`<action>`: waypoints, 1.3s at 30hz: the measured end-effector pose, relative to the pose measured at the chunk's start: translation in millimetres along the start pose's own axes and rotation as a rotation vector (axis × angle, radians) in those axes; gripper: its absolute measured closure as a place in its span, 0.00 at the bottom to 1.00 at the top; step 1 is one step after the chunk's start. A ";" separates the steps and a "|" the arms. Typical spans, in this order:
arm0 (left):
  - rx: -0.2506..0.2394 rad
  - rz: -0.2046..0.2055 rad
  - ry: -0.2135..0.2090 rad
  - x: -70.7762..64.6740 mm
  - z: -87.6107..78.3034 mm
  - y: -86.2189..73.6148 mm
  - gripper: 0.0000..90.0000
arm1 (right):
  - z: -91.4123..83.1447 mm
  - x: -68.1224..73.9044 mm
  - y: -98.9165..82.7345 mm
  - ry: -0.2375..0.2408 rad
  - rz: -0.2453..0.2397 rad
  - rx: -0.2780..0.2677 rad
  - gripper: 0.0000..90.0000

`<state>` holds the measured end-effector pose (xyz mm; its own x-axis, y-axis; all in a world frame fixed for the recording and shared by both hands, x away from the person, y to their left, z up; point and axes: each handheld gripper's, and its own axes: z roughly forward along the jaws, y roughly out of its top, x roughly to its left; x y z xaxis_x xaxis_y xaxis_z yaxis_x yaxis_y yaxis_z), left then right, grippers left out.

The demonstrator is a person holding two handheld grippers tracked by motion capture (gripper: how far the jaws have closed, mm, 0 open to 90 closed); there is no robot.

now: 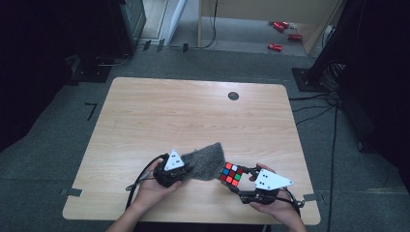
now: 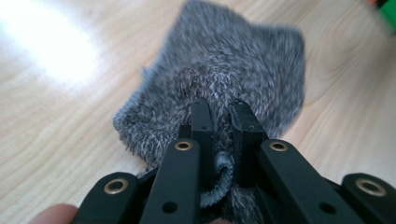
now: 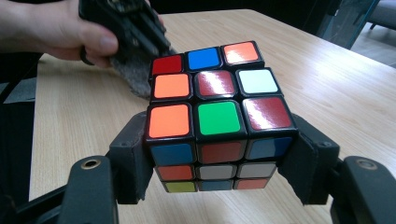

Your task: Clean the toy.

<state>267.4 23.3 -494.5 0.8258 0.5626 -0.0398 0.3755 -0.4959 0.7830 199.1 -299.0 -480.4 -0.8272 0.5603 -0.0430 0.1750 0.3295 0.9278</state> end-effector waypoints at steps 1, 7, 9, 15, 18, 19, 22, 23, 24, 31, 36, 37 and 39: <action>-0.038 -0.016 -0.022 2.1 -6.7 1.2 0.93 | 0.9 0.7 -0.1 0.003 0.000 0.001 0.38; -0.265 -0.068 -0.257 6.3 -39.1 9.4 0.93 | 9.3 7.0 1.0 0.017 -0.001 0.003 0.38; -0.290 -0.071 -0.341 4.3 -41.8 12.1 0.93 | 13.9 10.4 2.9 0.027 -0.003 -0.003 0.38; -0.299 -0.073 -0.497 -7.1 -34.6 14.6 0.93 | 26.7 22.1 7.5 0.069 -0.028 0.003 0.38; -0.285 -0.096 -0.506 -5.5 -30.6 12.2 0.93 | 27.2 24.5 8.6 0.077 -0.040 0.000 0.38; -0.281 -0.107 -0.509 -4.5 -29.4 11.1 0.93 | 26.1 24.3 8.9 0.083 -0.039 -0.006 0.38; -0.262 -0.113 -0.511 -5.3 -26.4 8.7 0.93 | 23.3 24.9 10.3 0.092 -0.040 -0.018 0.39; -0.253 -0.110 -0.502 -5.6 -25.7 8.5 0.93 | 22.6 25.6 10.8 0.091 -0.047 -0.016 0.39; -0.244 -0.108 -0.490 -5.5 -25.1 8.6 0.93 | 22.3 26.0 10.9 0.093 -0.054 -0.015 0.39; -0.255 -0.135 -0.469 -3.4 -26.9 11.2 0.93 | 22.5 28.6 13.6 0.114 -0.052 -0.038 0.39; -0.325 -0.153 -0.534 -2.9 -34.9 14.9 0.93 | 24.9 29.3 13.0 0.112 -0.059 -0.026 0.39; -0.318 -0.146 -0.531 -3.0 -34.2 14.2 0.93 | 25.1 29.6 12.8 0.109 -0.059 -0.021 0.39; -0.299 -0.150 -0.526 -3.1 -30.8 10.8 0.92 | 24.8 29.8 13.0 0.110 -0.066 -0.020 0.39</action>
<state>255.9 36.6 -466.8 0.8984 0.1731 -0.4036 0.4323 -0.1867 0.8822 190.0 -259.1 -478.8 -0.8903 0.4507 -0.0642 0.1087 0.3473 0.9314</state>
